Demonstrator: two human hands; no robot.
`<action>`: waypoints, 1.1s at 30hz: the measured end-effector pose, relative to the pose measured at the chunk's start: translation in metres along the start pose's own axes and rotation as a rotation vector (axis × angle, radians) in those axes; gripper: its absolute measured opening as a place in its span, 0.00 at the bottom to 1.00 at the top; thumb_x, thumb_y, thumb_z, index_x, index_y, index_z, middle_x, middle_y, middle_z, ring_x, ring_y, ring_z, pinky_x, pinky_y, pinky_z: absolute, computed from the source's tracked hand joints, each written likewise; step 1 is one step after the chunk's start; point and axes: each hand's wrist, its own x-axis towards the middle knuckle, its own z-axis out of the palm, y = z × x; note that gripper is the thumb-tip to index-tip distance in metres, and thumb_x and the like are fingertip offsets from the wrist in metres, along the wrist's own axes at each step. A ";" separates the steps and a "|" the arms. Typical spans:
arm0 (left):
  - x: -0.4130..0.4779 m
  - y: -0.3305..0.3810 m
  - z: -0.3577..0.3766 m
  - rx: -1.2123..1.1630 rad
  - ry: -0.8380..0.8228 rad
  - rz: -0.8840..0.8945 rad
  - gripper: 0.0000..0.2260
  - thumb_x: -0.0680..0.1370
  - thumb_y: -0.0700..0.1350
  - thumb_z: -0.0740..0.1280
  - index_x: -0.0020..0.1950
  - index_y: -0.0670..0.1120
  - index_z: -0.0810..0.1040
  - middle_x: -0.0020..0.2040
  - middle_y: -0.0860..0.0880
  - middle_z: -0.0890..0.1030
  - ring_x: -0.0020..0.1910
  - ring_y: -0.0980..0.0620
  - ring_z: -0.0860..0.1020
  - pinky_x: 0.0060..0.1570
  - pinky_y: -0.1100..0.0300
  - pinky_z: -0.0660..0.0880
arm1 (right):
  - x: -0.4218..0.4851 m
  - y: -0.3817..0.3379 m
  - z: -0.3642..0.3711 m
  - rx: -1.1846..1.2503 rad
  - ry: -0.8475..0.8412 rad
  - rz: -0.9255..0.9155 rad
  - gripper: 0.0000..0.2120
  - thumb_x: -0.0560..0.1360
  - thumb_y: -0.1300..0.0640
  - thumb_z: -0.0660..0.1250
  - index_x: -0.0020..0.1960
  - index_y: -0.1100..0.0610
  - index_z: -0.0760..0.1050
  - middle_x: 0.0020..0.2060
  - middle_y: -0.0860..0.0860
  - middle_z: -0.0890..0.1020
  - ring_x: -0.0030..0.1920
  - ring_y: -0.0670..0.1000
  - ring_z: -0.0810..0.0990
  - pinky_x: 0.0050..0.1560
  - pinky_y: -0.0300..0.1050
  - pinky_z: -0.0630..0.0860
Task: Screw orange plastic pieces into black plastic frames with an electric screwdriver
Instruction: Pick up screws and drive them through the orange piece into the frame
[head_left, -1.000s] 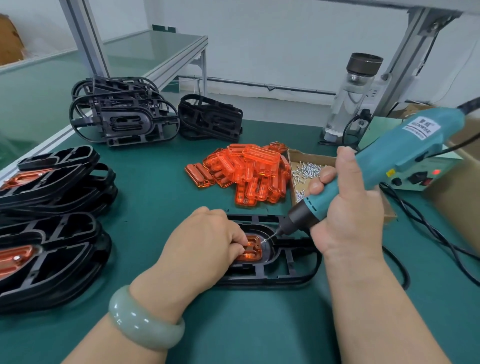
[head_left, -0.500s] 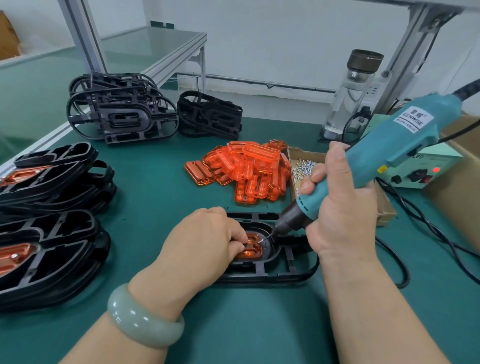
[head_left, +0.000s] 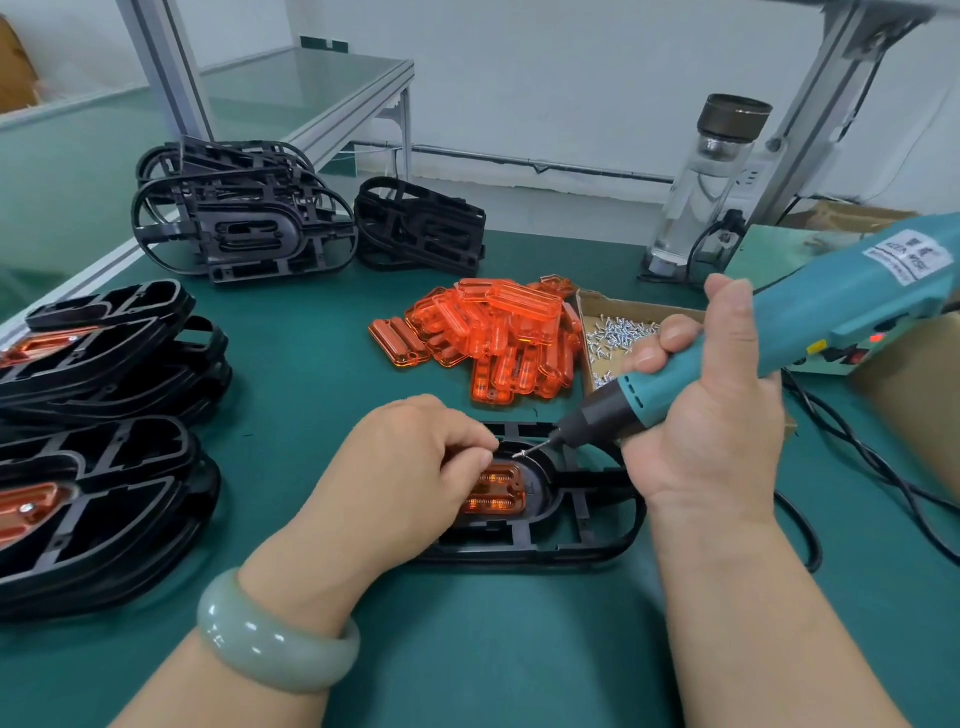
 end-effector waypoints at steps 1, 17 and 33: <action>0.000 0.002 0.000 -0.071 0.014 -0.023 0.05 0.74 0.49 0.69 0.44 0.60 0.81 0.40 0.59 0.76 0.41 0.61 0.75 0.41 0.75 0.66 | 0.001 -0.001 0.000 0.020 0.021 0.002 0.06 0.79 0.52 0.64 0.47 0.53 0.72 0.28 0.47 0.72 0.26 0.45 0.71 0.32 0.39 0.71; -0.001 0.016 0.005 -0.129 0.179 0.104 0.04 0.72 0.44 0.72 0.40 0.53 0.83 0.36 0.59 0.77 0.39 0.60 0.76 0.42 0.67 0.72 | -0.001 -0.003 0.001 0.196 0.052 0.076 0.08 0.80 0.48 0.63 0.49 0.52 0.72 0.28 0.45 0.72 0.26 0.44 0.70 0.32 0.36 0.70; -0.001 0.011 0.001 -0.101 0.163 0.129 0.12 0.69 0.52 0.72 0.50 0.52 0.84 0.43 0.59 0.79 0.45 0.58 0.78 0.50 0.57 0.76 | -0.004 -0.001 0.003 0.142 0.002 0.022 0.09 0.78 0.48 0.63 0.52 0.52 0.70 0.28 0.45 0.72 0.27 0.44 0.70 0.33 0.37 0.70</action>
